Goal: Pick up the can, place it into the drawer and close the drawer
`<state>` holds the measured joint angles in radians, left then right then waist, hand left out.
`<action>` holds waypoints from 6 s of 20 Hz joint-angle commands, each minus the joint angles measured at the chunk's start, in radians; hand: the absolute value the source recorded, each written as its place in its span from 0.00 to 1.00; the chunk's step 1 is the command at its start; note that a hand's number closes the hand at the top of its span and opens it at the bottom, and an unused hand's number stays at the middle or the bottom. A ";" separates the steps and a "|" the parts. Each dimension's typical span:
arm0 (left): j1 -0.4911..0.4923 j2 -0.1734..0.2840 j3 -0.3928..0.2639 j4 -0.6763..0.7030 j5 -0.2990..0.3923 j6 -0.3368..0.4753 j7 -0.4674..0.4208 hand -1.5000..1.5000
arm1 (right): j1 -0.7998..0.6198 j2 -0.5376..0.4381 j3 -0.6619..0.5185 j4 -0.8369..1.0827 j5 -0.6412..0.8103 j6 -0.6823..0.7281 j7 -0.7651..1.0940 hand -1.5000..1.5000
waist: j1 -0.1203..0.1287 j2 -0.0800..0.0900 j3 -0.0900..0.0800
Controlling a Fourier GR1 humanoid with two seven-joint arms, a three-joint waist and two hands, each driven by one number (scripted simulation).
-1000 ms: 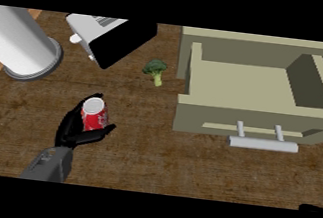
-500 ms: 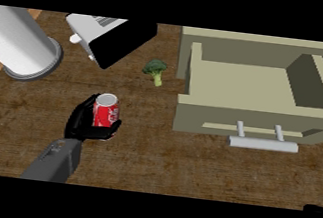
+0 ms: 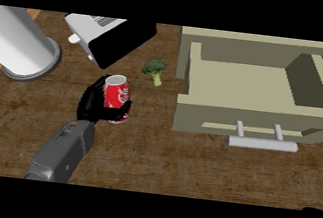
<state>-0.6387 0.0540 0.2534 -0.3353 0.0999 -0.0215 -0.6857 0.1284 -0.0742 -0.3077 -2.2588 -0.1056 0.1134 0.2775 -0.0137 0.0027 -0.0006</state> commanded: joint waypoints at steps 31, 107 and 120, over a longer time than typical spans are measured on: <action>-0.558 -0.054 -0.351 -0.514 0.098 0.381 0.867 1.00 | -0.031 0.016 -0.003 0.016 0.038 -0.029 -0.017 0.00 | -0.009 0.000 0.001; -0.963 0.022 -0.529 0.006 0.467 0.618 0.702 0.00 | -0.750 -0.093 0.424 1.232 1.106 -0.487 -0.340 0.00 | 0.041 0.009 0.002; -0.860 0.129 -0.559 -0.153 0.432 0.569 0.824 0.00 | -1.089 -0.097 0.288 1.702 1.185 -0.737 -0.330 0.00 | 0.096 0.010 0.002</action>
<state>-1.5220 0.1612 -0.2964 -0.4480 0.5426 0.5548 0.1053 -0.8708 -0.1752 0.0062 -0.6846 1.0561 -0.5588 -0.0531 0.0703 0.0079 0.0006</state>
